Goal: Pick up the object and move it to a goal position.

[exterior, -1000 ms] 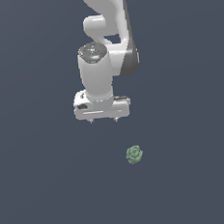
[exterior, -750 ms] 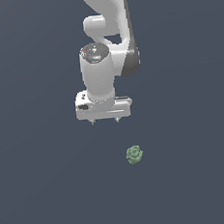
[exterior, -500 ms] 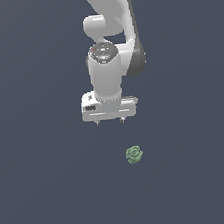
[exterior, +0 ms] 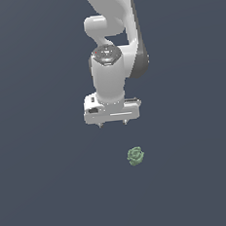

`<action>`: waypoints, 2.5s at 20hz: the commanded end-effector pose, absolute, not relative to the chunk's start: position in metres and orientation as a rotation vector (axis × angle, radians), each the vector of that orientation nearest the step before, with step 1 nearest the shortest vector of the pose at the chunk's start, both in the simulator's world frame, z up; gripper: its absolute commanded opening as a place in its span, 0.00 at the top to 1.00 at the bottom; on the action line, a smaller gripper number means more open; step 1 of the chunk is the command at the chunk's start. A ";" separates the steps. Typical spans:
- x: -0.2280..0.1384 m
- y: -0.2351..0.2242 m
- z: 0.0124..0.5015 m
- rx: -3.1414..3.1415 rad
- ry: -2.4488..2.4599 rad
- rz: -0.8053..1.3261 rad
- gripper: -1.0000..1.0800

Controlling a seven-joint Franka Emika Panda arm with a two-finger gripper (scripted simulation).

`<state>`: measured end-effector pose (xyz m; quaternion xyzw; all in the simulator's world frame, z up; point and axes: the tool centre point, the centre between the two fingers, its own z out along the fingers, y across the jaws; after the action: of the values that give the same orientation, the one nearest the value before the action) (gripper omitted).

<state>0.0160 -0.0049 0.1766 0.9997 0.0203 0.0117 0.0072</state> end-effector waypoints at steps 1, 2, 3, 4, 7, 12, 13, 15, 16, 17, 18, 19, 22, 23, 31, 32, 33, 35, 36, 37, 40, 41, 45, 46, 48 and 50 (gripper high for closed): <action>0.021 -0.002 0.174 3.128 0.037 0.035 0.04; 0.023 0.000 0.173 3.129 0.021 0.034 0.04; 0.026 0.001 0.172 3.129 0.004 0.034 0.04; 0.029 0.003 0.170 3.130 -0.014 0.033 0.04; 0.039 0.010 0.164 3.131 -0.081 0.030 0.04; 0.060 0.027 0.150 3.128 -0.226 0.023 0.04; 0.065 0.031 0.147 3.126 -0.259 0.021 0.04; 0.074 0.039 0.140 3.121 -0.327 0.017 0.04; 0.078 0.043 0.136 3.118 -0.359 0.016 0.04; 0.082 0.047 0.133 3.115 -0.390 0.014 0.04; 0.085 0.051 0.129 3.111 -0.418 0.012 0.04; 0.089 0.054 0.126 3.108 -0.445 0.011 0.04; 0.096 0.064 0.118 3.098 -0.514 0.007 0.04; 0.099 0.066 0.115 3.095 -0.533 0.006 0.04; 0.108 0.080 0.103 3.078 -0.627 0.000 0.04; 0.109 0.081 0.103 3.078 -0.631 0.000 0.04; 0.109 0.081 0.102 3.077 -0.633 0.000 0.04; 0.108 0.081 0.103 3.078 -0.628 -0.001 0.04; 0.108 0.081 0.102 3.078 -0.628 -0.001 0.04; 0.108 0.081 0.101 3.078 -0.628 -0.001 0.04; 0.108 0.081 0.092 3.078 -0.630 -0.001 0.04; 0.108 0.081 0.087 3.078 -0.630 -0.001 0.04; 0.107 0.081 0.064 3.077 -0.633 0.000 0.04; 0.107 0.081 0.059 3.077 -0.634 0.000 0.04; 0.107 0.081 0.053 3.077 -0.635 0.000 0.04; 0.108 0.081 0.050 3.077 -0.635 0.000 0.04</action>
<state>0.1068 0.0808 0.0524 0.9794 -0.2019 -0.0010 0.0004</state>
